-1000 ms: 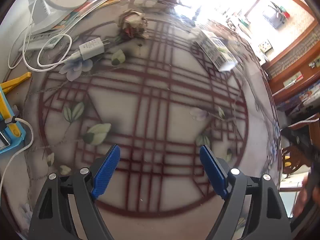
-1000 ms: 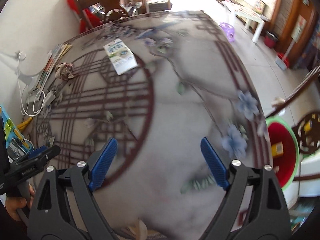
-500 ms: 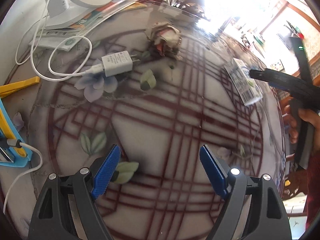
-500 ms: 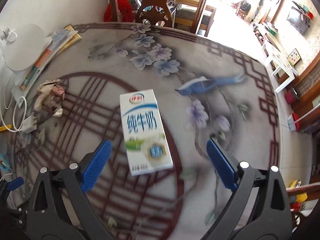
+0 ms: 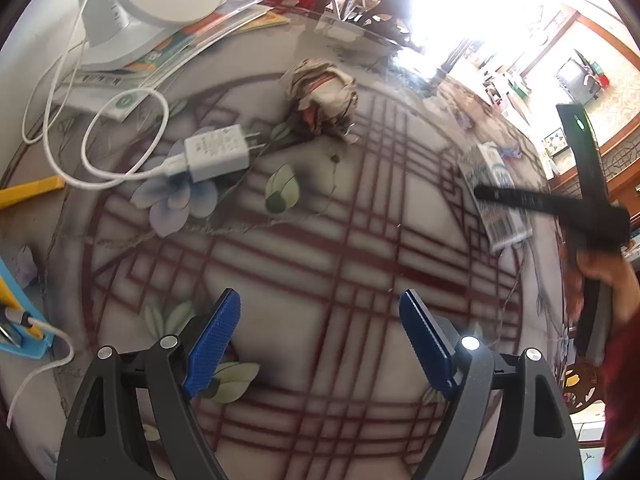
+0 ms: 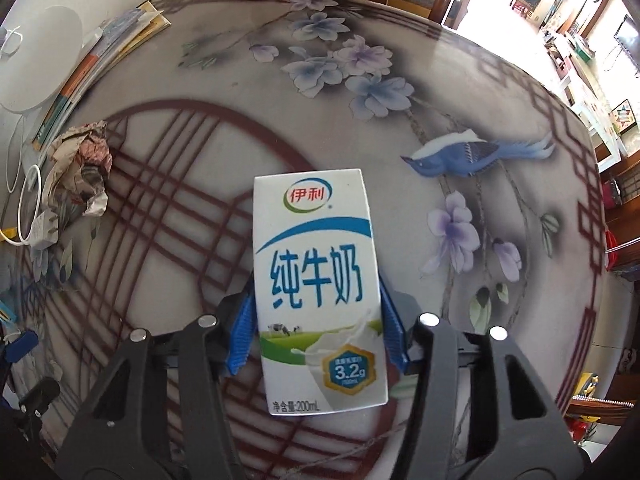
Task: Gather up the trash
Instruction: 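Grasp the white milk carton with the right gripper while the left grasps the crumpled paper bag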
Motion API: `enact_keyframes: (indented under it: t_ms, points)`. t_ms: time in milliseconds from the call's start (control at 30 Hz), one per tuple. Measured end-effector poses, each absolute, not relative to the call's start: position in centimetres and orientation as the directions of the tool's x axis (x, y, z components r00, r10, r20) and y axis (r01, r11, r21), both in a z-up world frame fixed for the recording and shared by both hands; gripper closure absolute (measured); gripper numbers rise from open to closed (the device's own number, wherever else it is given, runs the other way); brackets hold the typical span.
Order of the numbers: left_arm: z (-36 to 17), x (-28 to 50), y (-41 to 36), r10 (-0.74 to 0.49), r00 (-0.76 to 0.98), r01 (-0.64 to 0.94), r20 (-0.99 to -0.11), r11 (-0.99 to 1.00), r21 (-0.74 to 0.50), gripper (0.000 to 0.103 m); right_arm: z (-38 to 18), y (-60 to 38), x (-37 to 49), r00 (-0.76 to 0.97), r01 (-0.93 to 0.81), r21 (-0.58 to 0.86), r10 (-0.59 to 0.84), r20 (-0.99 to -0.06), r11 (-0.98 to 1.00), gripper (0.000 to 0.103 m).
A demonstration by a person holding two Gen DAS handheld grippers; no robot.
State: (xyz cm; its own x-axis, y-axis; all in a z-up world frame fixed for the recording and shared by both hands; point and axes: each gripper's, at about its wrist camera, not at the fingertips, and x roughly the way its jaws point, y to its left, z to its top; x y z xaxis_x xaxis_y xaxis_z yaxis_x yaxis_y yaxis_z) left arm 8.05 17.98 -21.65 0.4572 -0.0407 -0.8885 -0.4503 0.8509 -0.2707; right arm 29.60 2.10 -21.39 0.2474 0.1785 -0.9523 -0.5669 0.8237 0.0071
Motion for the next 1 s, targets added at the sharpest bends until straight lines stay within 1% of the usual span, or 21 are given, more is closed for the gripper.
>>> enact_keyframes:
  t_ms: [133, 300, 467, 567, 667, 800, 867, 933, 967, 1000]
  points:
    - [-21.4, 8.9, 17.8, -0.039, 0.47, -0.443, -0.882, 0.854, -0.274, 0.025, -20.7, 0.4, 26.1, 0.245, -0.565, 0.047, 0.221, -0.944, 0.824, 0.051]
    - [-21.8, 9.6, 18.0, -0.039, 0.471, -0.448, -0.881, 0.85, -0.277, 0.025, -20.4, -1.6, 20.6, 0.247, -0.585, 0.025, 0.208, -0.946, 0.81, 0.051]
    - [-21.4, 12.5, 18.9, -0.011, 0.499, -0.434, -0.866, 0.862, -0.261, 0.025, -20.0, -4.0, 16.7, 0.21, -0.55, 0.081, 0.231, -0.95, 0.831, 0.051]
    - [-20.7, 14.9, 20.1, 0.033, 0.534, -0.446, -0.845, 0.86, -0.248, 0.025, -19.9, -4.9, 15.4, 0.208, -0.508, 0.102, 0.237, -0.949, 0.855, 0.051]
    - [-20.4, 17.1, 21.9, 0.072, 0.556, -0.491, -0.828, 0.832, -0.257, 0.025, -20.0, -5.3, 15.1, 0.206, -0.471, 0.129, 0.251, -0.946, 0.873, 0.051]
    - [-20.9, 19.7, 23.9, 0.052, 0.547, -0.539, -0.836, 0.786, -0.304, 0.025, -19.6, -5.4, 14.3, 0.211, -0.445, 0.142, 0.258, -0.943, 0.884, 0.051]
    - [-21.3, 20.7, 24.2, 0.059, 0.542, -0.547, -0.838, 0.782, -0.299, 0.025, -19.5, -5.4, 14.1, 0.213, -0.443, 0.141, 0.257, -0.943, 0.885, 0.051]
    - [-22.1, 21.7, 24.5, 0.06, 0.521, -0.552, -0.852, 0.785, -0.282, 0.027, -19.4, -5.3, 14.0, 0.217, -0.439, 0.139, 0.255, -0.942, 0.887, 0.051]
    - [-22.4, 22.0, 24.6, 0.048, 0.52, -0.552, -0.853, 0.781, -0.293, 0.027, -19.3, -5.3, 14.0, 0.219, -0.438, 0.14, 0.256, -0.941, 0.888, 0.051]
    - [-22.7, 22.2, 24.7, 0.041, 0.52, -0.552, -0.853, 0.778, -0.299, 0.029, -19.2, -5.2, 14.0, 0.221, -0.437, 0.14, 0.257, -0.941, 0.888, 0.051]
